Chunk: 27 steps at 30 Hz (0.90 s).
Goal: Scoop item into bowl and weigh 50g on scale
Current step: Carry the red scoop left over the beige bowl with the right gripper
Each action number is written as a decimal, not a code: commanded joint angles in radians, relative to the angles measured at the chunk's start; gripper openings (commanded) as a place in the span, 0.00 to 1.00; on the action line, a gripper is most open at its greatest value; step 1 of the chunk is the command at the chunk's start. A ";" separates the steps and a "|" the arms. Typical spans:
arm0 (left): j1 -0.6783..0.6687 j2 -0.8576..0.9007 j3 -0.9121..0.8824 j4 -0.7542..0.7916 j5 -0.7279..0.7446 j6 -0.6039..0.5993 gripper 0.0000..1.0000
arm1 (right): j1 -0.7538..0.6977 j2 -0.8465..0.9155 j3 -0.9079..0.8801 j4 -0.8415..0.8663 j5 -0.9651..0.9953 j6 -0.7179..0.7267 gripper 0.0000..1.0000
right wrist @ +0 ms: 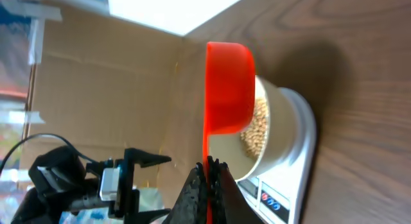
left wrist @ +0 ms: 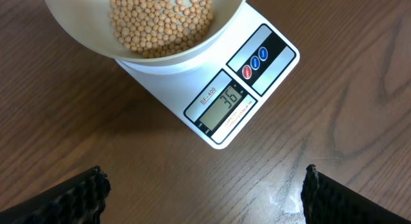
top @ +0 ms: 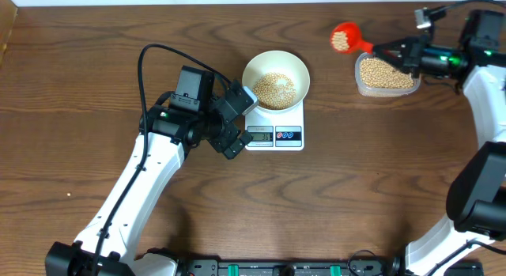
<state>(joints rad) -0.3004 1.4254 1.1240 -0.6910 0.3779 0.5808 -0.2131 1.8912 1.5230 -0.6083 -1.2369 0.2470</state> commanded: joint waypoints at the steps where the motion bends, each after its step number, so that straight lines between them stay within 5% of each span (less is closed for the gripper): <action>1: 0.001 -0.008 0.004 0.000 -0.005 0.010 0.98 | 0.055 0.006 -0.001 0.003 0.008 0.023 0.01; 27: 0.001 -0.008 0.004 0.000 -0.005 0.010 0.98 | 0.309 0.005 0.002 0.012 0.234 -0.017 0.01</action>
<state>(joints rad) -0.3004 1.4254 1.1240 -0.6914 0.3779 0.5808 0.0811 1.8912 1.5230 -0.5934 -1.0344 0.2523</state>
